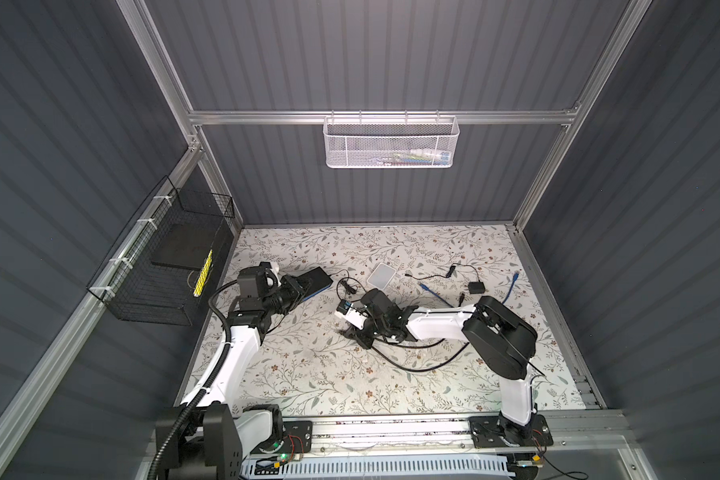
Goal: Insert the plug into the switch port
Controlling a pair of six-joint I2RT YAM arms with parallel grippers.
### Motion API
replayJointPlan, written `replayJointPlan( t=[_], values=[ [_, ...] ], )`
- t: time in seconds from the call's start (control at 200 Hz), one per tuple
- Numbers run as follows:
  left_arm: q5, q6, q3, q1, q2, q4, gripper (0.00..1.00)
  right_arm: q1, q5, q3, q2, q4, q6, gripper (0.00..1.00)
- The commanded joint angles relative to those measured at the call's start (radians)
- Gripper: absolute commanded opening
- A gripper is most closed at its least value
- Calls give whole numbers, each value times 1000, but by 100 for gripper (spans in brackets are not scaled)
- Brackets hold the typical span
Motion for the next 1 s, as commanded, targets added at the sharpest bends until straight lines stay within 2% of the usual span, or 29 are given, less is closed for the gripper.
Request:
replayJointPlan(
  t=[0.0, 0.34, 0.99],
  values=[
    [39, -10, -2, 6, -34, 35, 0, -5, -87, -30, -86, 66, 55, 2],
    [59, -38, 0, 6, -58, 52, 0, -19, -144, -142, -260, 150, 119, 2],
    [92, -82, 23, 6, -81, 61, 0, -64, -264, -188, -359, 289, 244, 2]
  ],
)
